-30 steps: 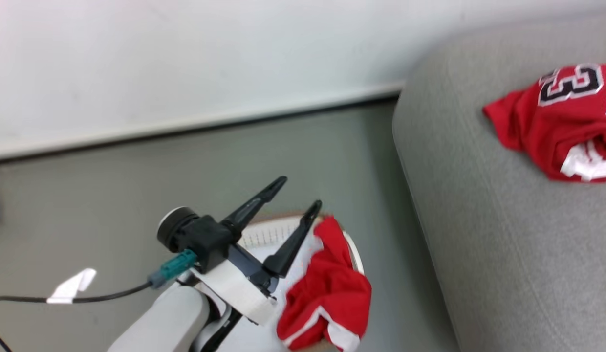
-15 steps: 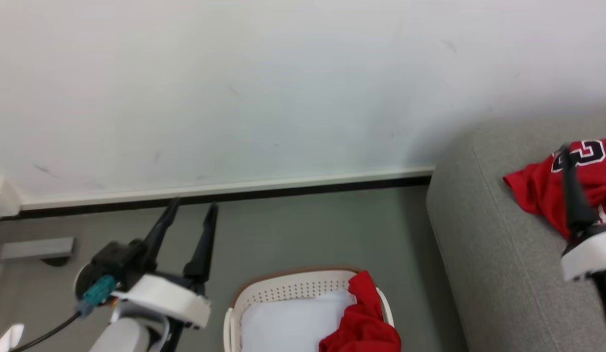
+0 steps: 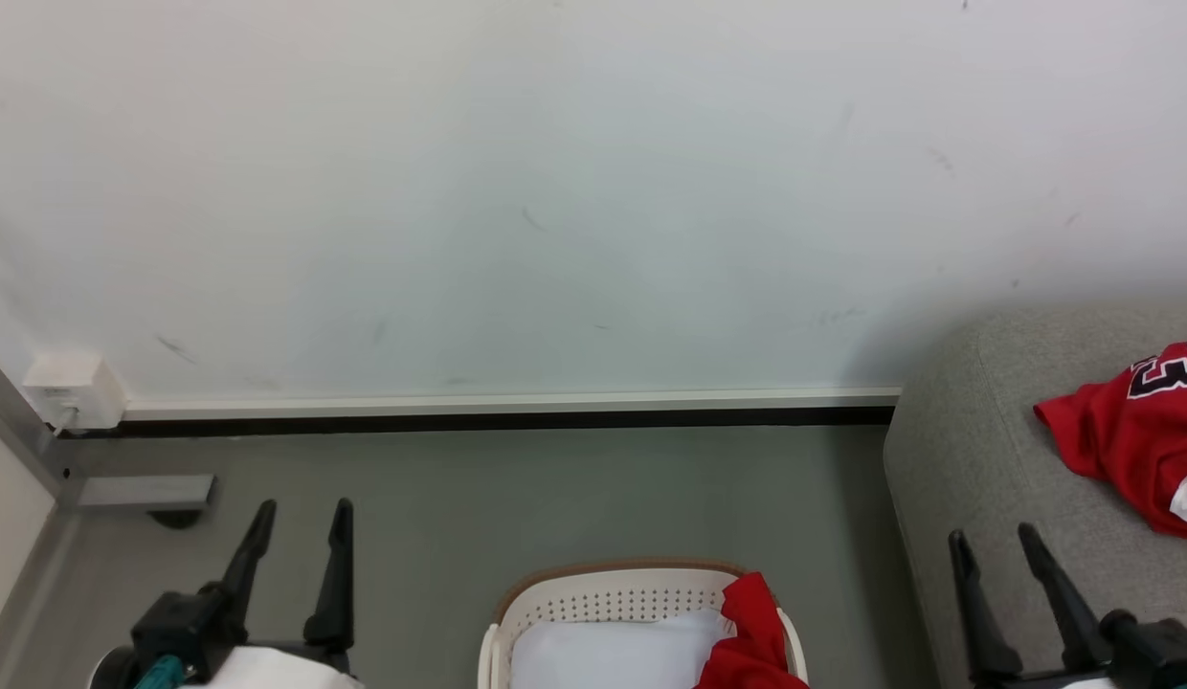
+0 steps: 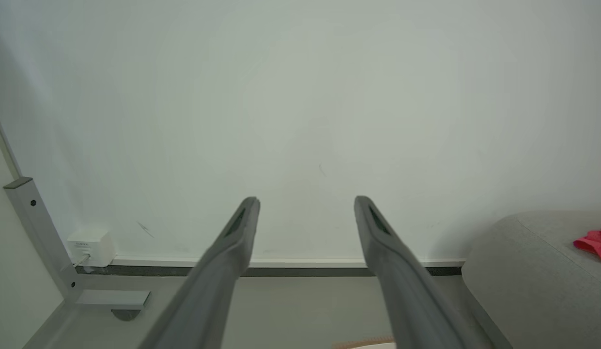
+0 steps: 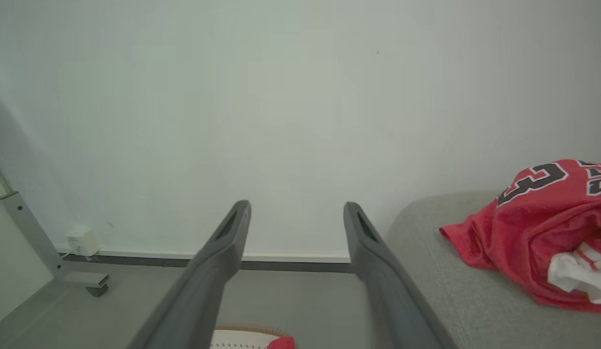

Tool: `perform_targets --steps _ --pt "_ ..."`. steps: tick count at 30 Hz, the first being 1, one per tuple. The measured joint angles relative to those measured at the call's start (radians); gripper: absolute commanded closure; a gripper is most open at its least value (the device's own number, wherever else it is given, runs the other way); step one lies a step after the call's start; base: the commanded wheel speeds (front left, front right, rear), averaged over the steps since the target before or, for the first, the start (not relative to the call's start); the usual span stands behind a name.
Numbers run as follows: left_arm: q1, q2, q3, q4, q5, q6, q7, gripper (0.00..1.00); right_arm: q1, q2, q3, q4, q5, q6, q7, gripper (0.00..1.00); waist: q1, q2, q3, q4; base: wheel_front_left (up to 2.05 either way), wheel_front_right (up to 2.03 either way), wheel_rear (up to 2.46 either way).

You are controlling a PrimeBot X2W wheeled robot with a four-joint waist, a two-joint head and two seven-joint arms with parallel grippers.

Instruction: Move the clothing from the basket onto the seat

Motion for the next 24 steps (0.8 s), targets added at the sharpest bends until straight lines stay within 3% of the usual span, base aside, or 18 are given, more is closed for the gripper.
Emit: perform_targets --steps 10,24 --pt "0.069 -0.079 0.100 0.003 0.099 -0.036 0.000 0.00 0.000 0.048 0.028 0.058 -0.032 0.000 -0.028 0.00 0.0002 0.0000 0.001 -0.025 0.00 0.00 0.00" --pt "0.053 -0.116 0.156 0.029 0.147 -0.092 0.000 0.00 -0.027 0.076 0.032 0.072 -0.063 0.000 -0.028 0.00 0.0003 0.0000 0.026 -0.028 0.00 0.00 0.00"
